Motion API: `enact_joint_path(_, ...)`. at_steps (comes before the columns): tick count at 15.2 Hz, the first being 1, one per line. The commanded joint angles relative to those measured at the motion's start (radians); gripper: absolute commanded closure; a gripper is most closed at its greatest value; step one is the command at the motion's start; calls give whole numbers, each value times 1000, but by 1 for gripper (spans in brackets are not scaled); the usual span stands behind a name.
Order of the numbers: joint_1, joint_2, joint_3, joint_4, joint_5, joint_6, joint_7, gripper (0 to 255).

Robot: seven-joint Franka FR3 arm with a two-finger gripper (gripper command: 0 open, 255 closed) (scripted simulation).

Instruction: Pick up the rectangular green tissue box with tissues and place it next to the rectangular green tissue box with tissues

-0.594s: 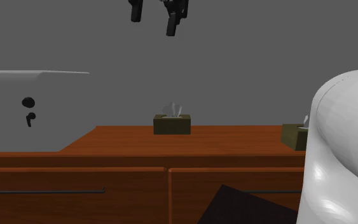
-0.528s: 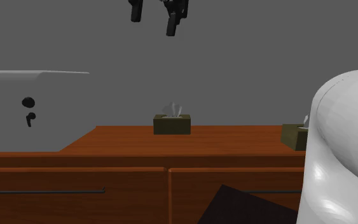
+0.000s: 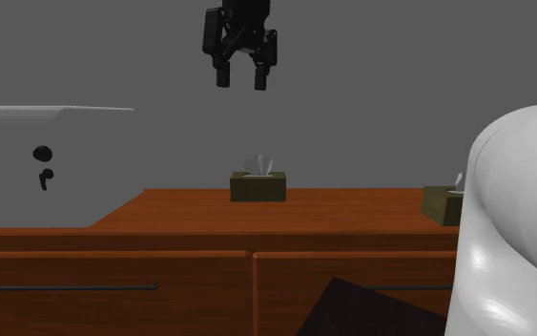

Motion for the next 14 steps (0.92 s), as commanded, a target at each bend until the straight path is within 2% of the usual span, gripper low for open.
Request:
enact_joint_path(1,-8,48,-19,-4,-41,37,-42,0)
enact_joint_path(8,-40,247,-77,37,-173,159,-166,0)
enact_joint_path(14,-68,438,-121,115,-277,260,-252,0)
